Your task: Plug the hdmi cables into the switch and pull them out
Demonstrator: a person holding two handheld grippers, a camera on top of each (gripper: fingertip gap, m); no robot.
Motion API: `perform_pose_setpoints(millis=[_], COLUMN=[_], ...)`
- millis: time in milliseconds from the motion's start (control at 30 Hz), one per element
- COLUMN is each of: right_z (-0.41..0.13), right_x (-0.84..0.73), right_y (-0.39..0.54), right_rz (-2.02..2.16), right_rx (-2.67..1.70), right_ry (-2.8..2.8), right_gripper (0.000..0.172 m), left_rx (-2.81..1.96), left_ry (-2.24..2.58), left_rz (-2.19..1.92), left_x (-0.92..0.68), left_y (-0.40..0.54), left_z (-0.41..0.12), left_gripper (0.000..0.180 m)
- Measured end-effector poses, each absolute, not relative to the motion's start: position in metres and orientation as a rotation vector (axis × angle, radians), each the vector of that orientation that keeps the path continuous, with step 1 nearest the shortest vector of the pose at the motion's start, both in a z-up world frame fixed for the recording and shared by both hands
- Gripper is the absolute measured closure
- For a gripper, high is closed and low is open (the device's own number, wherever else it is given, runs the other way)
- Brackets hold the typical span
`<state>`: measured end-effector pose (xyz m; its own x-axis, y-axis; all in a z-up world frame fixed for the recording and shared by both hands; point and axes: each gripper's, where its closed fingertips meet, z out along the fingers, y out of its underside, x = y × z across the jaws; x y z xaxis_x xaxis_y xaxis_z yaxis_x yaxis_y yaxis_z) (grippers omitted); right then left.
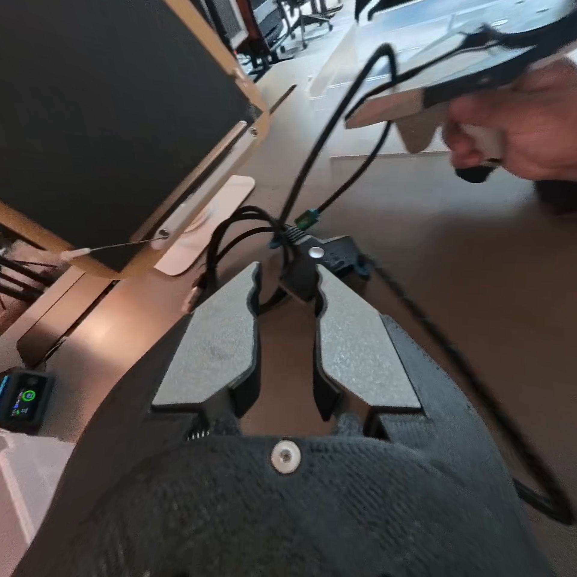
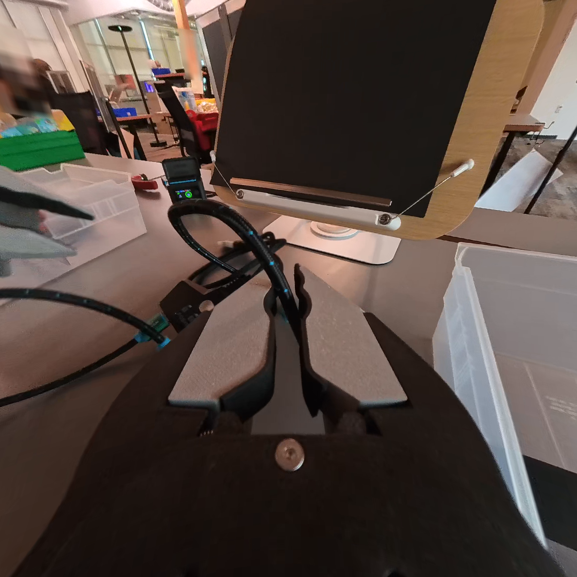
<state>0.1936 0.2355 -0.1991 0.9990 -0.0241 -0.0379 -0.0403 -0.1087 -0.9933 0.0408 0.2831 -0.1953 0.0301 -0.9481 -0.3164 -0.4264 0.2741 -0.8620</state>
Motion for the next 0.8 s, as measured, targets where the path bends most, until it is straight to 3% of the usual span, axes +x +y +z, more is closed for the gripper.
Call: perform_pose_setpoints(millis=[167,533,800], right_z=[-0.194,-0.202,-0.205], right_x=[0.194,0.190,0.188], right_y=[0.235,0.239,0.241], right_rz=[0.052,0.171,0.199], right_rx=[-1.656,-1.688,-1.707], right_ry=[0.066,0.089,0.085], right_gripper=[0.166,0.156,0.156], left_rx=[-1.389,-1.430,-1.404], left_ry=[1.614,1.873,1.927], left_rz=[-0.711,-0.687,-0.513], left_x=[0.053,0.090,0.101], left_y=[0.307,0.289,0.291], left_z=[-0.213,-0.280,-0.305], left_gripper=[0.148,0.110,0.117])
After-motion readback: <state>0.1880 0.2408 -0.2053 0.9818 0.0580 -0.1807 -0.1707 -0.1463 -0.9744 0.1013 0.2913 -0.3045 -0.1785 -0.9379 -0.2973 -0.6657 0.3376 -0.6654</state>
